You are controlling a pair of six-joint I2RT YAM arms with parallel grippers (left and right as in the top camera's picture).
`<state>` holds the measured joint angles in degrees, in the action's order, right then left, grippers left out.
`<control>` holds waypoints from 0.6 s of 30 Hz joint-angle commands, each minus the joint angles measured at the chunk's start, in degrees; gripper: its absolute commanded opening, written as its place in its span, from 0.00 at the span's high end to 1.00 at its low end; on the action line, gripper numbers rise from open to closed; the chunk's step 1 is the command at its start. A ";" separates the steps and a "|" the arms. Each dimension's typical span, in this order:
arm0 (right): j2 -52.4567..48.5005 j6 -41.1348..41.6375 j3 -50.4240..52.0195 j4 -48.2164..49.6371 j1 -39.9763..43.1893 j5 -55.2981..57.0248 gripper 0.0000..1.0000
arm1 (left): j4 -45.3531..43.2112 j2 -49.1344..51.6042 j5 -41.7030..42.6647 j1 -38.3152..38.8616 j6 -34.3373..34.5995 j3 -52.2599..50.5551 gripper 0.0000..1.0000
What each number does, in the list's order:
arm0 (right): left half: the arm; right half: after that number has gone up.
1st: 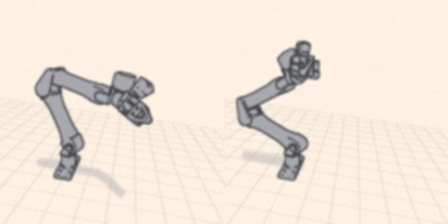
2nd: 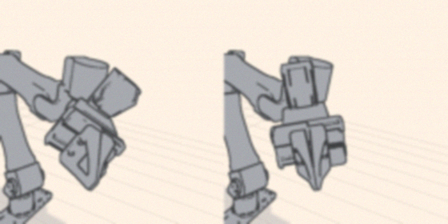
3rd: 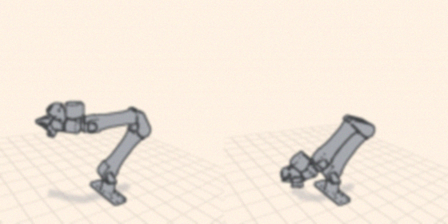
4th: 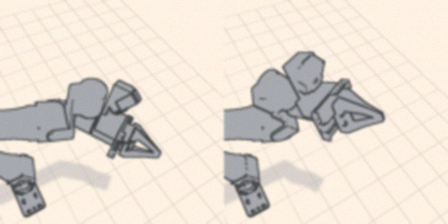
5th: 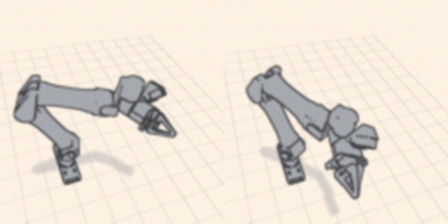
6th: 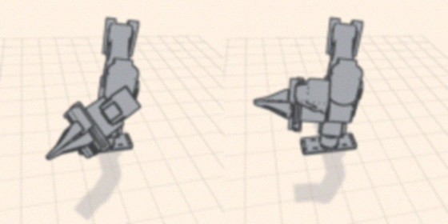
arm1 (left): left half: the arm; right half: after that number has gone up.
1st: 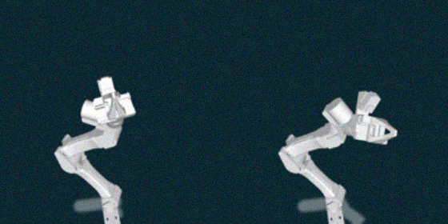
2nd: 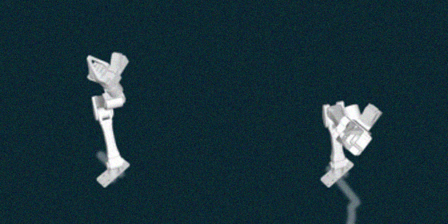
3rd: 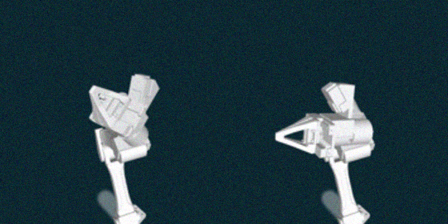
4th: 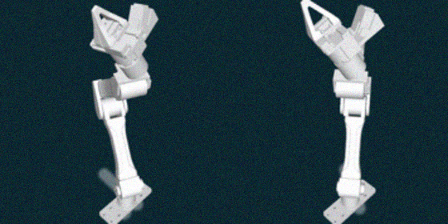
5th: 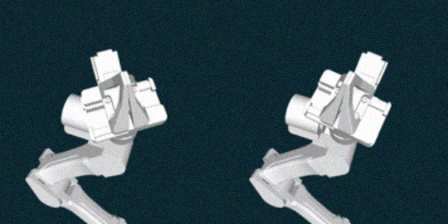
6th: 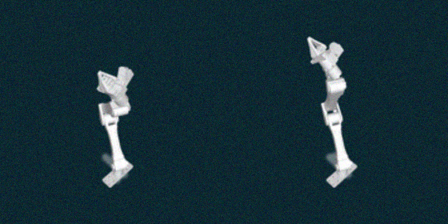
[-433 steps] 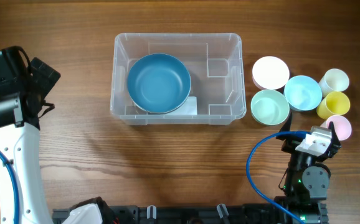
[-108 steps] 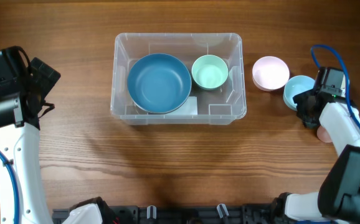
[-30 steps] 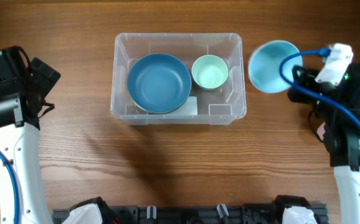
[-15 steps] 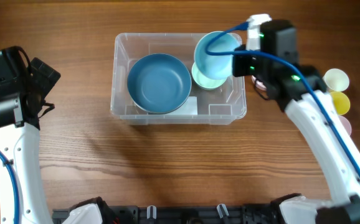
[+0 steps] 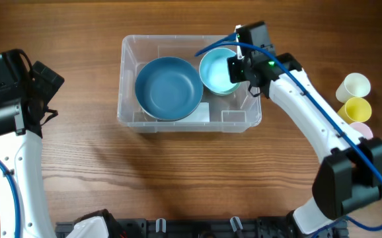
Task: Pack container
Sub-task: 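Lift the light blue bowl and stack it into the mint bowl, then reach the right gripper to the pink bowl and grasp its rim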
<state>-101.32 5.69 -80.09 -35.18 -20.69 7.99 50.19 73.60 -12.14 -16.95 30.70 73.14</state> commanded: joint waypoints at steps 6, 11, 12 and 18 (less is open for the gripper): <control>-2.32 -0.66 -1.62 1.05 -0.09 1.01 0.38 | 0.07 0.24 0.31 -0.26 -0.26 0.48 0.00; 0.24 0.20 -2.47 0.02 -0.09 1.05 0.31 | 0.07 0.24 0.31 -0.26 -0.26 0.48 0.00; 1.27 0.96 -3.13 -0.57 -0.09 1.09 0.32 | 0.07 0.24 0.31 -0.26 -0.26 0.48 0.00; 10.21 12.00 -9.68 -11.13 2.45 7.85 0.47 | 0.07 0.24 0.31 -0.26 -0.26 0.48 0.00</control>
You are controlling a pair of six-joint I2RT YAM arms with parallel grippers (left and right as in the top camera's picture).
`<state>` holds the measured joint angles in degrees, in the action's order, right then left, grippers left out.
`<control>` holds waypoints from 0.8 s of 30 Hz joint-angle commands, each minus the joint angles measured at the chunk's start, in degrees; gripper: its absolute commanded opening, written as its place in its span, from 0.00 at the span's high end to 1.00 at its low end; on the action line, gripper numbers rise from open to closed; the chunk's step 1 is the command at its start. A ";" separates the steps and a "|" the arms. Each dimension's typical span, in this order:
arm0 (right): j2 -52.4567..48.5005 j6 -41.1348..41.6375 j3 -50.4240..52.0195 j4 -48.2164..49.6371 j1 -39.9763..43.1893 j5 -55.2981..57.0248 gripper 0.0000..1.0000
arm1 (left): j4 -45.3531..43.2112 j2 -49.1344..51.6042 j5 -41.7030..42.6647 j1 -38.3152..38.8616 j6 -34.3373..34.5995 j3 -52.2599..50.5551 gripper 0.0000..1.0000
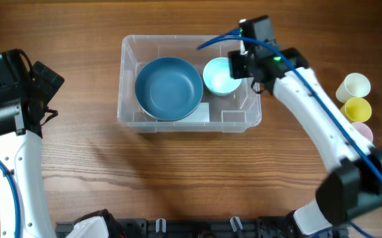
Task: Pack container
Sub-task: 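Reach the right gripper to the pink bowl and grasp its rim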
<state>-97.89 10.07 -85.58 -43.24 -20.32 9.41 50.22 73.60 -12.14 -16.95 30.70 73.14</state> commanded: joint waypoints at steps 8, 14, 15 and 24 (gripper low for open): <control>9.27 15.41 -3.08 -14.95 19.82 1.60 0.45 | 0.07 0.24 0.31 -0.26 -0.26 0.48 0.00; 2.25 12.39 -2.08 -13.03 28.06 -8.37 0.45 | 0.07 0.24 0.31 -0.26 -0.26 0.48 0.00; 0.72 12.39 -2.08 -12.68 28.04 -8.44 0.45 | 0.04 0.24 0.31 -0.26 -0.26 0.48 0.00; -12.07 12.59 -2.05 -10.12 28.00 -9.55 0.43 | 0.04 0.24 0.31 -0.26 -0.26 0.48 0.00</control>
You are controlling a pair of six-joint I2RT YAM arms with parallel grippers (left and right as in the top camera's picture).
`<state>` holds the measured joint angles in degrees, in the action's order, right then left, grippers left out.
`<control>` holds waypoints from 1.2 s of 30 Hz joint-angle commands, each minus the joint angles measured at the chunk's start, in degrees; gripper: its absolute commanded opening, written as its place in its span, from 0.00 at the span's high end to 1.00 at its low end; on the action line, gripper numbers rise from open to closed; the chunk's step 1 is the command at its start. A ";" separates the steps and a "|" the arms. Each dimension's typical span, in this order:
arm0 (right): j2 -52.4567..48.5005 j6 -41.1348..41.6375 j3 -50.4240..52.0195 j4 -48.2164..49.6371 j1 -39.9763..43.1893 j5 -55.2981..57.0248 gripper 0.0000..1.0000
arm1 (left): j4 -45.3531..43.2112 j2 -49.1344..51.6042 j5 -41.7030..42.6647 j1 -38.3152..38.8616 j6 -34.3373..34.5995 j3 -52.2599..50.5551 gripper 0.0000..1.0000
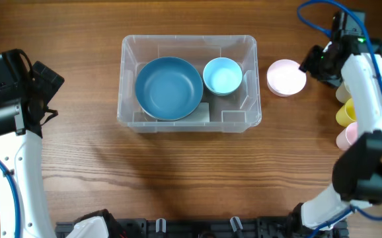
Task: Pack container
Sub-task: 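Reach the right gripper to the pink bowl and grasp its rim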
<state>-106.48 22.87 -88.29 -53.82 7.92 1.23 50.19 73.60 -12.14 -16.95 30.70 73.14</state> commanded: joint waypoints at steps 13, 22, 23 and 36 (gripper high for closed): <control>-11.37 -3.37 0.68 0.98 -0.17 -4.11 0.55 | 0.07 0.24 0.31 -0.26 -0.26 0.48 0.00; -11.61 -1.70 6.38 5.25 -0.17 -4.13 0.65 | 0.07 0.24 0.31 -0.26 -0.26 0.48 0.00; -11.61 -1.70 6.58 5.38 -0.17 -4.11 0.71 | 0.07 0.24 0.31 -0.26 -0.26 0.48 0.00; -4.09 -3.02 4.98 5.42 -0.17 -3.87 0.96 | 0.07 0.24 0.31 -0.26 -0.26 0.48 0.00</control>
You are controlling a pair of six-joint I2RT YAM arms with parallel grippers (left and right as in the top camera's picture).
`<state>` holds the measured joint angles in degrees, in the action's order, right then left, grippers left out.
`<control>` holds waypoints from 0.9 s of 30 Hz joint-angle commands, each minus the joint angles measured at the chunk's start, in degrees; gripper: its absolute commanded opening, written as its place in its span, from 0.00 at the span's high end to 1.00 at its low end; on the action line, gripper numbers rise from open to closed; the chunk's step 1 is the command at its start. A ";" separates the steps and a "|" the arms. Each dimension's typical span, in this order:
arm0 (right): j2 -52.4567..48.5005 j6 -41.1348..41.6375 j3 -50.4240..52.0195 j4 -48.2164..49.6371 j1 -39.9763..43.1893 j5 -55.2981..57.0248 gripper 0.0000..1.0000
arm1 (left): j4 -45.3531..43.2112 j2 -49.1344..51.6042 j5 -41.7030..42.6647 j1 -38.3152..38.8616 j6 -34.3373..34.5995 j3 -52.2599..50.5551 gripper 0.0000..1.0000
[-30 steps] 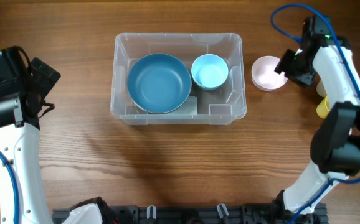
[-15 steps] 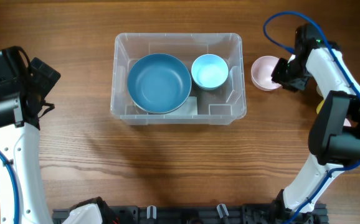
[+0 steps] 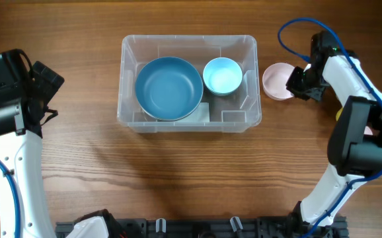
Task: Pack container
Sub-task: 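Reach the right gripper to the pink bowl and grasp its rim, then place the pink bowl onto the stacked bowls in the container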
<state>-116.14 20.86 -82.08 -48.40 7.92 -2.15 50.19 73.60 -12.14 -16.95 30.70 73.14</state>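
The clear plastic container [image 3: 188, 119] stands mid-table. Inside it a large blue bowl [image 3: 168, 88] sits on the left and a small light-blue bowl [image 3: 222, 75] at the back right. Just right of the container a pink bowl [image 3: 275, 80] rests on the table. My right gripper [image 3: 297, 84] is at that bowl's right rim and covers part of it; its fingers are too dark and small to read. My left gripper [image 3: 48, 86] hangs at the far left edge, away from everything, and its jaws cannot be made out.
The right arm [image 3: 349, 73] reaches over the spot at the right edge where the cups stand; only a sliver of the yellow cup [image 3: 339, 114] shows. The black arm mounts run along the front edge [image 3: 191, 228].
My right gripper has come down and left from behind the pink bowl to its right rim. The pink bowl now lies slightly closer to the container. The left arm is unchanged.
My right gripper was over the container's back right corner with the light-blue bowl tilted there. Then the bowl lay flat inside. Then the gripper was out at the right by the cups with the pink bowl uncovered, and now it is at that bowl's rim.
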 commanded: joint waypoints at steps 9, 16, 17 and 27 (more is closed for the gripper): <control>23.67 -3.08 -1.25 -0.48 -0.20 1.07 0.95 | 0.07 0.24 0.31 -0.26 -0.26 0.48 0.00; 36.98 -9.53 -1.25 -0.09 -5.20 -1.01 0.96 | 0.07 0.24 0.31 -0.26 -0.26 0.48 0.00; 37.66 -10.80 -1.25 -0.07 -7.21 -0.94 0.96 | 0.09 0.24 0.31 -0.26 -0.26 0.48 0.00; 28.83 -14.47 -1.20 5.77 -23.47 2.73 0.96 | 0.09 0.24 0.31 -0.26 -0.26 0.48 0.00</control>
<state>-82.56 7.16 -82.54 -44.49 -13.63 -1.78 50.19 73.60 -12.14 -16.95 30.70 73.14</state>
